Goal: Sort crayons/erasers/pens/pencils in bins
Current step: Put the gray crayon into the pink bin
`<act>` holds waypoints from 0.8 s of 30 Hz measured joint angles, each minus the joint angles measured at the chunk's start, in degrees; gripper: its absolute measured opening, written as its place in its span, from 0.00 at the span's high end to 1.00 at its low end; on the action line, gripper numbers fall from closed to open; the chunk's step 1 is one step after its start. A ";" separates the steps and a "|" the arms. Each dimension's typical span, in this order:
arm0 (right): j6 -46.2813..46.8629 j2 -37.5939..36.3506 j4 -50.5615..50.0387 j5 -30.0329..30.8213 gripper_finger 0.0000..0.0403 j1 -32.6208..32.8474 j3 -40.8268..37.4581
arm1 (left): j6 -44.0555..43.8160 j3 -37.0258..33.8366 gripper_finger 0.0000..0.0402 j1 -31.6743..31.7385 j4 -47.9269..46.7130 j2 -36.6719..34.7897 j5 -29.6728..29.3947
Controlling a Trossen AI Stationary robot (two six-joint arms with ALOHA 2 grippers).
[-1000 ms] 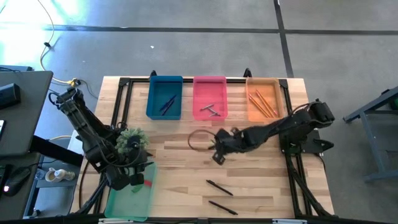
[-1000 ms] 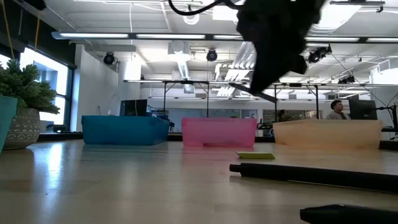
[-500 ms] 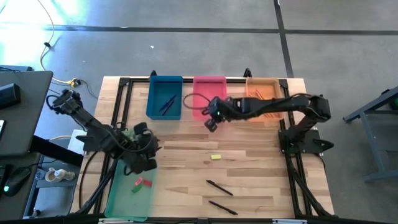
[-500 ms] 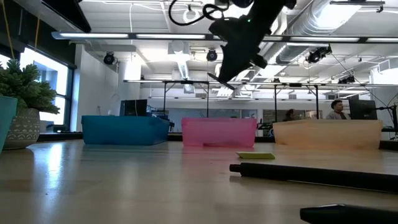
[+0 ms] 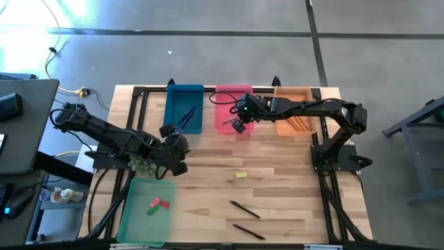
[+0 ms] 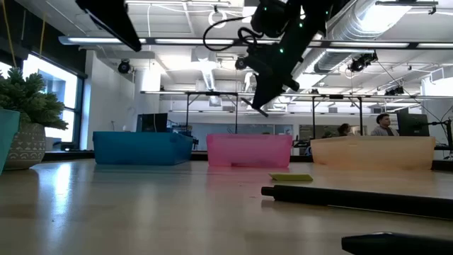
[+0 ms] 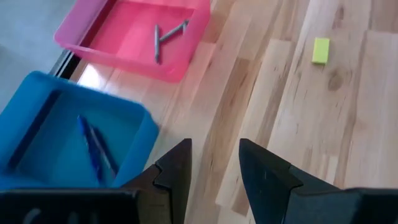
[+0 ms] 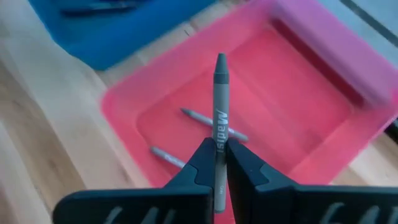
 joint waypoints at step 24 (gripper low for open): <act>-1.16 8.46 5.64 -7.19 0.92 -3.02 -4.63 | 15.19 0.00 0.70 17.03 19.65 0.11 23.49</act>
